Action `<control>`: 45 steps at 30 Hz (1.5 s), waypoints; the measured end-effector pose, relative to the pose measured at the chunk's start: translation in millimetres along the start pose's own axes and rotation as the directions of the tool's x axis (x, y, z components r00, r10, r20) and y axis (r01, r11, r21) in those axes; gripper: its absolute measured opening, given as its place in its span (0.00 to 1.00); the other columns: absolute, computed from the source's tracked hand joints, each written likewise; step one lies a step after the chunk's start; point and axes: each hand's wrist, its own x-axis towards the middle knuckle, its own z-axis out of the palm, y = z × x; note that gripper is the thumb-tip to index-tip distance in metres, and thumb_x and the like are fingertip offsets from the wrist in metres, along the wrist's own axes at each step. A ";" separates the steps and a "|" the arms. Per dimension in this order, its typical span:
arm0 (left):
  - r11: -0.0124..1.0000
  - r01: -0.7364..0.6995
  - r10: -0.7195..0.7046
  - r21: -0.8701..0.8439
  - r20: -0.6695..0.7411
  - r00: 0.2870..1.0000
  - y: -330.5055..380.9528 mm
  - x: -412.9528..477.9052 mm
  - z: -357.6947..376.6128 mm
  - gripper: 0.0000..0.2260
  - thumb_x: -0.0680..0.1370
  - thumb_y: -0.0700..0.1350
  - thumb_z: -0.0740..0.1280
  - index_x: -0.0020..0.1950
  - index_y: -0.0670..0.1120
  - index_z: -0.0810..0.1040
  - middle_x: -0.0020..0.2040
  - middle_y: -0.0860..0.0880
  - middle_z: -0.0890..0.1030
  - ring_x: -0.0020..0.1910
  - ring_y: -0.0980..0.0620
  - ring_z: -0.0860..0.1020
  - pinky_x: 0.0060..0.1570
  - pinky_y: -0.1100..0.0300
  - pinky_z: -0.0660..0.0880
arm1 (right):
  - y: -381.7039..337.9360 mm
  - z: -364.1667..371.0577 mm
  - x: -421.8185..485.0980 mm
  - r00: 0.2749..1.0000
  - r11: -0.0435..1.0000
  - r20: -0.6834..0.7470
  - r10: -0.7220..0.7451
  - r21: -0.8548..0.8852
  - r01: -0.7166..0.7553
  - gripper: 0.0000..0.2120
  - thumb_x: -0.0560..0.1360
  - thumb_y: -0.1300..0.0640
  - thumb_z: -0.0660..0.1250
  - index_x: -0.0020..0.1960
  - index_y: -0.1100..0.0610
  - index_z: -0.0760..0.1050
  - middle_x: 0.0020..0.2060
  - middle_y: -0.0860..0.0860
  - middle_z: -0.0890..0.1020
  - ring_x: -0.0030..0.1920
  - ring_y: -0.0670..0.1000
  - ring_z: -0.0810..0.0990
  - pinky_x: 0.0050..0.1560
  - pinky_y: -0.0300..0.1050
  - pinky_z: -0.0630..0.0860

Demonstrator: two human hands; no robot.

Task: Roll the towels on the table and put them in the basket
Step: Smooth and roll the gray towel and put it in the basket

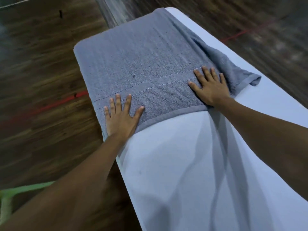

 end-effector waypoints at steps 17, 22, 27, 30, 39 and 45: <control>0.999 -0.053 0.053 0.004 0.010 0.999 117.3 -367.4 58.2 0.34 0.76 0.72 0.41 0.79 0.59 0.42 0.79 0.47 0.40 0.77 0.46 0.36 0.74 0.46 0.35 | 159.9 4.4 -336.3 0.998 0.998 0.020 0.060 -0.034 -0.059 0.35 0.74 0.26 0.40 0.77 0.38 0.45 0.79 0.45 0.46 0.78 0.51 0.43 0.76 0.55 0.40; 0.999 -0.033 0.032 0.020 0.018 0.999 142.7 -433.4 68.9 0.34 0.77 0.72 0.40 0.78 0.59 0.40 0.79 0.47 0.38 0.77 0.47 0.35 0.74 0.46 0.35 | 189.1 1.7 -390.5 0.998 0.998 0.035 0.058 -0.028 -0.057 0.34 0.75 0.27 0.41 0.77 0.38 0.45 0.79 0.44 0.46 0.78 0.51 0.43 0.76 0.55 0.40; 1.000 -0.013 0.011 0.027 0.050 0.999 159.4 -474.7 75.3 0.33 0.77 0.71 0.40 0.78 0.59 0.39 0.79 0.48 0.37 0.77 0.47 0.34 0.74 0.46 0.35 | 211.6 0.2 -420.4 0.998 0.999 0.042 0.041 -0.032 -0.040 0.33 0.75 0.27 0.41 0.78 0.38 0.45 0.79 0.44 0.45 0.78 0.50 0.42 0.76 0.54 0.40; 0.999 0.015 -0.018 0.029 0.073 0.997 172.5 -500.0 77.3 0.33 0.77 0.72 0.40 0.78 0.59 0.38 0.79 0.49 0.36 0.76 0.48 0.33 0.74 0.46 0.35 | 230.3 -4.0 -439.4 0.997 0.999 0.069 0.020 -0.029 -0.018 0.34 0.75 0.27 0.40 0.78 0.38 0.43 0.79 0.44 0.44 0.78 0.50 0.42 0.76 0.54 0.39; 0.996 0.074 -0.079 0.038 0.134 0.988 195.9 -539.4 78.5 0.32 0.78 0.70 0.45 0.79 0.59 0.42 0.79 0.48 0.40 0.78 0.46 0.37 0.74 0.44 0.37 | 267.1 -14.2 -467.0 0.984 0.997 0.163 -0.074 0.027 0.071 0.33 0.78 0.31 0.45 0.79 0.42 0.44 0.79 0.47 0.44 0.78 0.52 0.41 0.75 0.57 0.38; 0.959 0.157 -0.182 -0.234 -0.087 0.980 260.4 -541.1 41.6 0.17 0.78 0.48 0.65 0.65 0.44 0.75 0.61 0.41 0.78 0.60 0.41 0.75 0.64 0.46 0.70 | 292.2 -67.8 -483.5 0.982 0.904 0.069 -0.176 0.407 0.134 0.19 0.78 0.52 0.64 0.66 0.56 0.75 0.66 0.55 0.76 0.66 0.57 0.72 0.67 0.49 0.68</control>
